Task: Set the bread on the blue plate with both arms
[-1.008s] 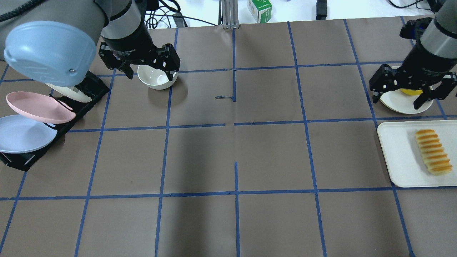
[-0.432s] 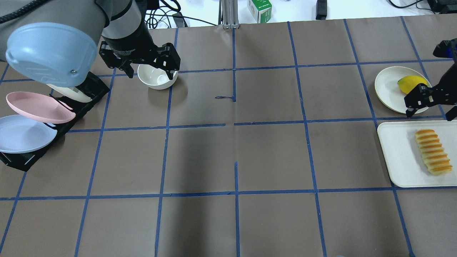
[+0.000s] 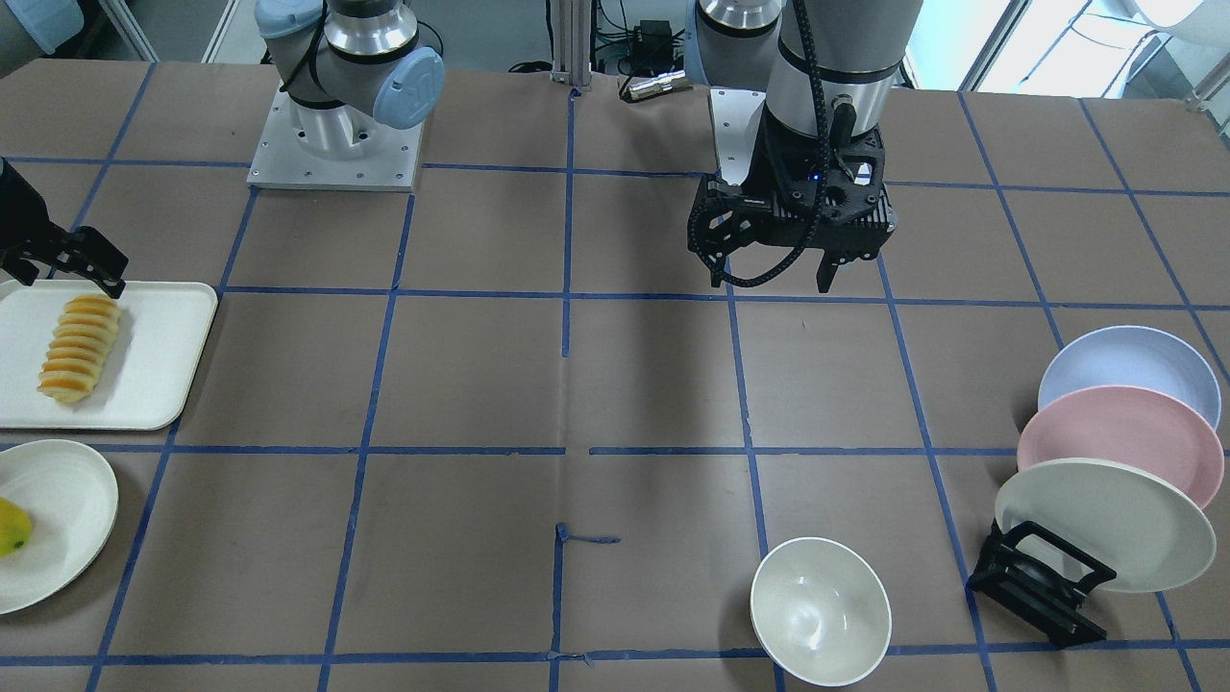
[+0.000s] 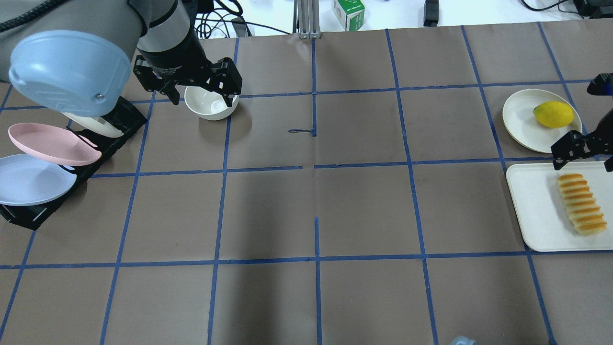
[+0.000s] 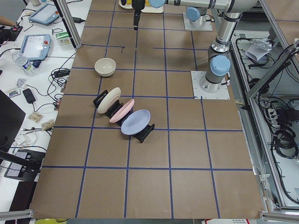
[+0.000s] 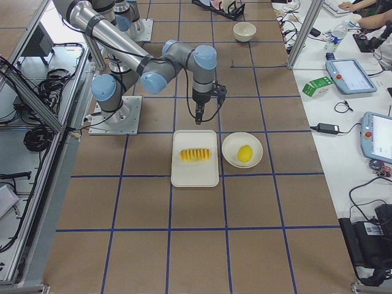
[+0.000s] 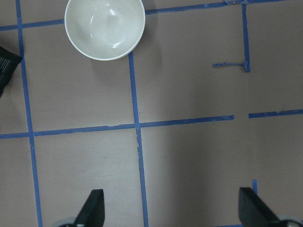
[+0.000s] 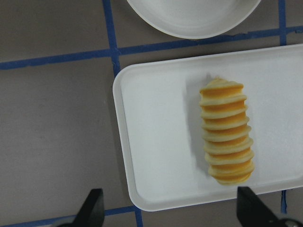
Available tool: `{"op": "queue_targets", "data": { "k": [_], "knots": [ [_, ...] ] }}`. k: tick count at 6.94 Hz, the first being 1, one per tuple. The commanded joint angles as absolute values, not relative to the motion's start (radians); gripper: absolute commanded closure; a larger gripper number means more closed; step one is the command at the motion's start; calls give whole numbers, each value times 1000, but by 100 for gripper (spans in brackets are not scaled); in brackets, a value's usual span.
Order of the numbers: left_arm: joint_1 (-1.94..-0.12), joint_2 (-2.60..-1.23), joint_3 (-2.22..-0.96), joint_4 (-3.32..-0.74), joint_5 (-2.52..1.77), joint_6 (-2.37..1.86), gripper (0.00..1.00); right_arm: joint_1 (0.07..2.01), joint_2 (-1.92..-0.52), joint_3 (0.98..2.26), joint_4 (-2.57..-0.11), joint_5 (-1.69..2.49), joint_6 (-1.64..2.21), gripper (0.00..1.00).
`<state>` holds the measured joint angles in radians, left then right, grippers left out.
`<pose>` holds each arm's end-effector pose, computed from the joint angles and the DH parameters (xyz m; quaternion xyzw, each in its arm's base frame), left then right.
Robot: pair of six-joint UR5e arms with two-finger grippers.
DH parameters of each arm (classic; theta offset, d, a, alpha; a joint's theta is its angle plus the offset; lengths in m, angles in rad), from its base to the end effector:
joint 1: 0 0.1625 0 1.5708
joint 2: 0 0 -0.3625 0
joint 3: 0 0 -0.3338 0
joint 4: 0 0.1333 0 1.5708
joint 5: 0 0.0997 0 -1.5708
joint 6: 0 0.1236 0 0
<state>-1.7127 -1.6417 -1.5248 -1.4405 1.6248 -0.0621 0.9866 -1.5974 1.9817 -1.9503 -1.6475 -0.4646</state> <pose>-0.1920 -0.4489 0.4035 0.0384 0.9975 -0.0551 0.0215 -0.1167 -0.4011 0.2760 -0.0596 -0.9975 -0.0213 0.0320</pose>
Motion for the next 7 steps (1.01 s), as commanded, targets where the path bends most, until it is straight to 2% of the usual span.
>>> {"op": "queue_targets", "data": {
  "k": [1, 5, 7],
  "knots": [
    [-1710, -1643, -1525, -1442, 1626, -52, 0, 942, -1594, 2038, -2027, -1644, -517, 0],
    [-1703, -1643, -1525, -1442, 1617, -34, 0, 841, -1461, 2063, -2141, -1634, -679, 0],
    [-1637, -1654, -1505, -1460, 1527, -9, 0, 838, -1399, 2062, -2253, -1652, -736, 0]
  ]
}}
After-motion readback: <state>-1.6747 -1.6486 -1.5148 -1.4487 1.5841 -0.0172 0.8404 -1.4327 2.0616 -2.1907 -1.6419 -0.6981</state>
